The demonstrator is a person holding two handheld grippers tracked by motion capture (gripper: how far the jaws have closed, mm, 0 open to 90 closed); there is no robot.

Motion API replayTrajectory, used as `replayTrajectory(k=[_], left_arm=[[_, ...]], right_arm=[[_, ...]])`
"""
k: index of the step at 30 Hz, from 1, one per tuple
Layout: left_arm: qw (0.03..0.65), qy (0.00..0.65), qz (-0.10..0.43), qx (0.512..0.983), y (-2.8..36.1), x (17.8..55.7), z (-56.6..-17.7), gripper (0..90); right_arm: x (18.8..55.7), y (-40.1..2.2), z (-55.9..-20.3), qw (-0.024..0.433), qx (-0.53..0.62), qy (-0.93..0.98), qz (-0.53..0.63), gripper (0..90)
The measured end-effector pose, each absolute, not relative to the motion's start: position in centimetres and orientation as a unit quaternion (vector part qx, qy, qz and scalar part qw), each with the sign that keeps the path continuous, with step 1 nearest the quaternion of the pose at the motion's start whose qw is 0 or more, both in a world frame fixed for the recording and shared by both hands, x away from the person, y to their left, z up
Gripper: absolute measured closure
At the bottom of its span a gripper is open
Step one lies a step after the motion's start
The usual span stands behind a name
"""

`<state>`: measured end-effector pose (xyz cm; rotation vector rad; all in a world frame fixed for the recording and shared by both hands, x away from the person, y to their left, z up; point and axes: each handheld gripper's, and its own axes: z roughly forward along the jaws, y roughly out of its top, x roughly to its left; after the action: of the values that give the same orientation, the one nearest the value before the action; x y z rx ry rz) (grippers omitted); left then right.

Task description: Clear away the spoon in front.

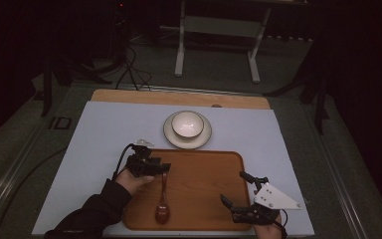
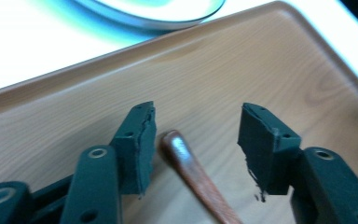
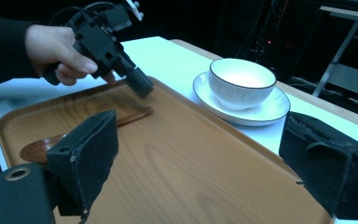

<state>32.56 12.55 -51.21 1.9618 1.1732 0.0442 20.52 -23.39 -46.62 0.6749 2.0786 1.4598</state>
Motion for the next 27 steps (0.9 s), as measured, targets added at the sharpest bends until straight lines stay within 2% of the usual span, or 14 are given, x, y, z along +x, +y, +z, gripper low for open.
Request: replayTrajectory(k=[5, 8, 11, 12, 14, 15, 16, 17, 19, 21, 27], left_arm=[[0.442, 0.447, 0.012, 0.778, 12.8, 31.5, -49.8, 36.4], [0.461, 0.426, -0.005, 0.779, 13.0, 31.0, -49.2, 22.0], [0.468, 0.416, 0.003, 0.78, 13.1, 30.5, -48.6, 19.0], [0.477, 0.409, -0.001, 0.778, 13.2, 30.4, -48.5, 13.6], [0.485, 0.402, 0.0, 0.777, 13.3, 30.1, -48.2, 13.2], [0.488, 0.399, 0.002, 0.776, 13.3, 30.0, -48.0, 5.0], [0.49, 0.399, 0.004, 0.775, 13.4, 29.9, -47.9, 5.0], [0.5, 0.396, 0.007, 0.77, 13.6, 29.8, -47.6, 0.9], [0.506, 0.394, 0.012, 0.767, 13.7, 29.6, -47.5, 0.9], [0.512, 0.383, 0.038, 0.768, 14.0, 29.1, -47.4, 0.1], [0.517, 0.372, 0.058, 0.769, 14.5, 28.1, -47.6, 0.1]], right_arm=[[20.5, -23.4, -46.7, 0.254, 0.249, 0.765, 0.537, 11.6], [20.7, -23.3, -46.7, 0.253, 0.249, 0.766, 0.536, 11.6], [20.7, -23.2, -46.7, 0.253, 0.248, 0.766, 0.536, 11.6], [20.7, -23.2, -46.7, 0.253, 0.248, 0.767, 0.536, 11.6], [20.7, -23.2, -46.7, 0.252, 0.248, 0.767, 0.536, 11.6], [20.7, -23.2, -46.7, 0.252, 0.249, 0.766, 0.536, 11.6], [20.7, -23.2, -46.7, 0.252, 0.249, 0.766, 0.536, 11.6], [20.7, -23.2, -46.7, 0.253, 0.25, 0.767, 0.535, 11.6], [20.7, -23.2, -46.8, 0.252, 0.25, 0.767, 0.535, 11.6], [20.8, -23.3, -46.8, 0.252, 0.25, 0.767, 0.534, 11.6], [21.1, -23.4, -47.0, 0.248, 0.256, 0.767, 0.533, 11.6]])
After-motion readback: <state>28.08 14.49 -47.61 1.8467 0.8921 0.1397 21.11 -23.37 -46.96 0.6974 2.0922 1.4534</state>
